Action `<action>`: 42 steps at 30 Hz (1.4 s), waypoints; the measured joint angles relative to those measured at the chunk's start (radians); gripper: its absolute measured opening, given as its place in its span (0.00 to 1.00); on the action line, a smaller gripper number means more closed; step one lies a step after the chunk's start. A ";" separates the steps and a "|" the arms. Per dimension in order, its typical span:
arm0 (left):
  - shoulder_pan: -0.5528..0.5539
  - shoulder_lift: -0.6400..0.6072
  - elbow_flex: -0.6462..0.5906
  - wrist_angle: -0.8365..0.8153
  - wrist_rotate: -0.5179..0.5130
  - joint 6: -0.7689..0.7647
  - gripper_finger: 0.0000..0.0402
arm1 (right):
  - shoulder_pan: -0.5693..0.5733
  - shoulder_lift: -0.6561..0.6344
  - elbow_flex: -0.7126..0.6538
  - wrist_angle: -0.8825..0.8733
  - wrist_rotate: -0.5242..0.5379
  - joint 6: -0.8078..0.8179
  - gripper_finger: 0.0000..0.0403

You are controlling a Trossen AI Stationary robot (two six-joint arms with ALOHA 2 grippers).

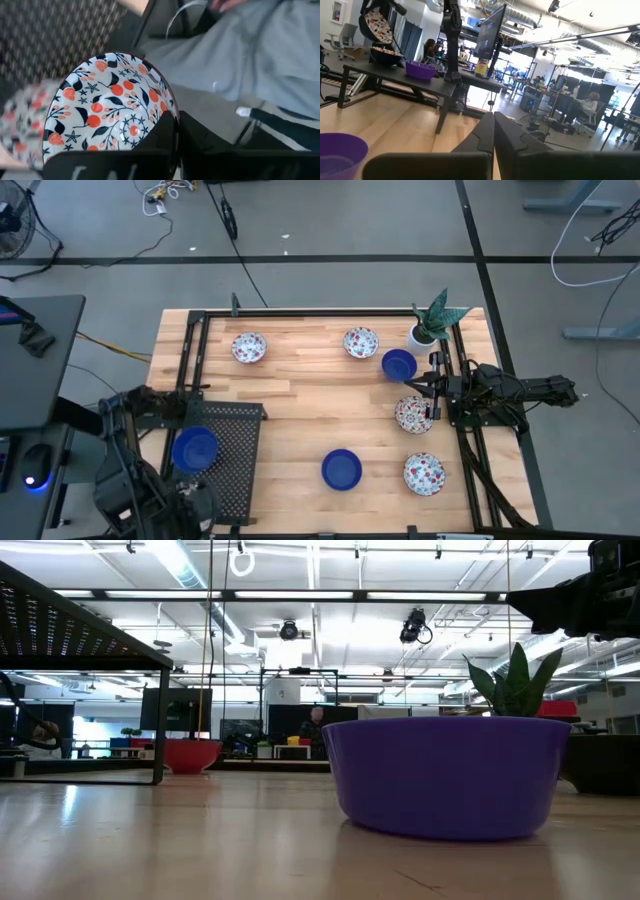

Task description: Pick & Place Mini bowls

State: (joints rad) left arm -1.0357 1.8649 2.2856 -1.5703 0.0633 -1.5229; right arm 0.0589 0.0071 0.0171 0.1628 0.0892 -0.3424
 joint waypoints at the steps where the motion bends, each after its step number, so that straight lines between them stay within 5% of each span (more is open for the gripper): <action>1: -0.007 0.000 -0.016 -0.001 0.016 -0.020 0.03 | 0.000 0.000 0.000 0.000 0.000 0.000 0.02; 9: -0.072 0.000 -0.150 0.001 0.154 -0.172 0.03 | 0.000 0.000 0.000 0.000 0.000 0.000 0.02; 22: -0.059 -0.021 -0.166 -0.002 0.173 -0.151 0.03 | 0.000 0.000 0.000 0.000 0.000 0.000 0.02; 42: -0.004 -0.065 -0.166 -0.001 0.015 0.086 0.03 | 0.000 0.000 0.000 0.000 0.000 0.000 0.02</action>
State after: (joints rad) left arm -1.0397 1.7996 2.1201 -1.5715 0.0786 -1.4373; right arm 0.0589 0.0071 0.0171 0.1631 0.0895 -0.3423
